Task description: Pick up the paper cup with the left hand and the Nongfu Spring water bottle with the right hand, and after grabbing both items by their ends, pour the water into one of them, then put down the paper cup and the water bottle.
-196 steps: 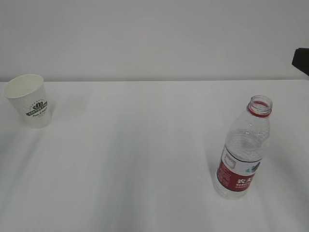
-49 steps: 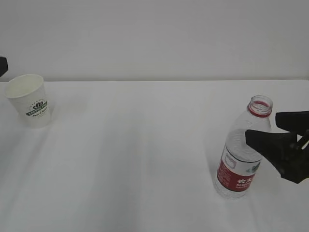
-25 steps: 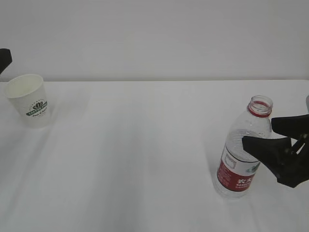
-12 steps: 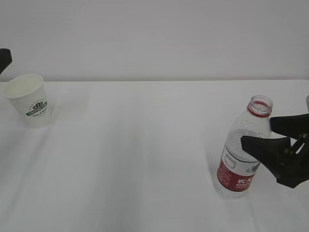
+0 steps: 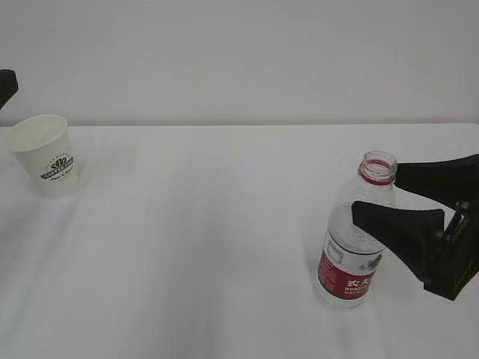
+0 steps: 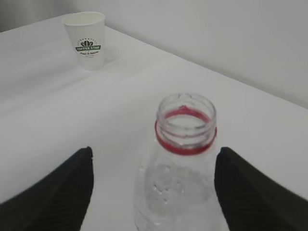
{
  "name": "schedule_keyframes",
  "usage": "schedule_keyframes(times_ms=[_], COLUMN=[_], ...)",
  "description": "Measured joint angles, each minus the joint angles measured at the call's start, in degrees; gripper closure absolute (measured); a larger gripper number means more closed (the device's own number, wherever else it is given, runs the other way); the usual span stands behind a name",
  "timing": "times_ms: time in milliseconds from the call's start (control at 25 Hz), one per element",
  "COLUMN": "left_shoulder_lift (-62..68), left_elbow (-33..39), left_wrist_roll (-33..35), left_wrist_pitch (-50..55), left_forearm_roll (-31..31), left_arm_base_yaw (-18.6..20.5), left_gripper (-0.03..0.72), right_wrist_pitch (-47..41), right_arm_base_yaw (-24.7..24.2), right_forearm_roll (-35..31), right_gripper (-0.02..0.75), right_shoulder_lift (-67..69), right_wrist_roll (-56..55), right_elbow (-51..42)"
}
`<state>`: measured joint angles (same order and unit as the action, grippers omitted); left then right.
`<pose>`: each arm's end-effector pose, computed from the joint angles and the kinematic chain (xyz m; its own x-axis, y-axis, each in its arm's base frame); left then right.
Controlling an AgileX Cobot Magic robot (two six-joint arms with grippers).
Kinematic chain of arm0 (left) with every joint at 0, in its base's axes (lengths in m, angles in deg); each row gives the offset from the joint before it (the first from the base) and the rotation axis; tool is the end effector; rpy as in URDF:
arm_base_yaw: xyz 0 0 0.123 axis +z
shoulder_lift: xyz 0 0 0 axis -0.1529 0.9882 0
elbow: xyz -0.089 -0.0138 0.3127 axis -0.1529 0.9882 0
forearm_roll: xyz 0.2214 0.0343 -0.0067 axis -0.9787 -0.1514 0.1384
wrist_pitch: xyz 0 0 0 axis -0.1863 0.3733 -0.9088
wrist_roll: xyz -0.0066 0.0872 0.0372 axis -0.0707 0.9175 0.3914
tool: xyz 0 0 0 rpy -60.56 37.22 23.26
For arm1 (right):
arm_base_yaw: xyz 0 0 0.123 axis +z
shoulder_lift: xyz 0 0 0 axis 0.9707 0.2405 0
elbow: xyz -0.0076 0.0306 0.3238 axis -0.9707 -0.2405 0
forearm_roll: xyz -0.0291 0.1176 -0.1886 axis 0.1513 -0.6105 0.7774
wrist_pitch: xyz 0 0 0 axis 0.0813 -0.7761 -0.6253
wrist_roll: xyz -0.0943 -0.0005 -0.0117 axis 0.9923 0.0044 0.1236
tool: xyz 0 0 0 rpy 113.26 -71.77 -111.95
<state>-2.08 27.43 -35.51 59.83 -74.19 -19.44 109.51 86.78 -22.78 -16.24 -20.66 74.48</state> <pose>0.1884 -0.0417 0.3231 -0.0587 0.0676 -0.9960 0.2514 0.9665 0.0508 0.1362 0.0725 0.2773 -0.1912 -0.2442 -0.9507 -0.6715 0.7390 -0.0547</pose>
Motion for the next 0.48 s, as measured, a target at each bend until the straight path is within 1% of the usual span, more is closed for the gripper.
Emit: schedule_keyframes(times_ms=[120,320,400,480], left_shoulder_lift=[0.00,0.00,0.00,0.00], left_elbow=[0.00,0.00,0.00,0.00], left_wrist_roll=[0.00,0.00,0.00,0.00], left_wrist_pitch=[-0.23,-1.40,-1.52,-1.77], left_forearm_roll=[0.00,0.00,0.00,0.00], left_arm_base_yaw=[0.00,0.00,0.00,0.00], left_gripper=[0.237,0.237,0.237,0.237], right_wrist_pitch=[0.54,7.48,8.83,9.55], right_arm_base_yaw=[0.00,0.00,0.00,0.00], right_forearm_roll=[-6.87,-19.01,-22.69,-24.51], right_gripper=[0.150,0.150,0.150,0.150], right_shoulder_lift=[0.00,0.00,0.00,0.12], right_wrist_roll=[5.58,16.44,19.18,20.93], right_elbow=[-2.95,-8.61,-9.84,-10.38])
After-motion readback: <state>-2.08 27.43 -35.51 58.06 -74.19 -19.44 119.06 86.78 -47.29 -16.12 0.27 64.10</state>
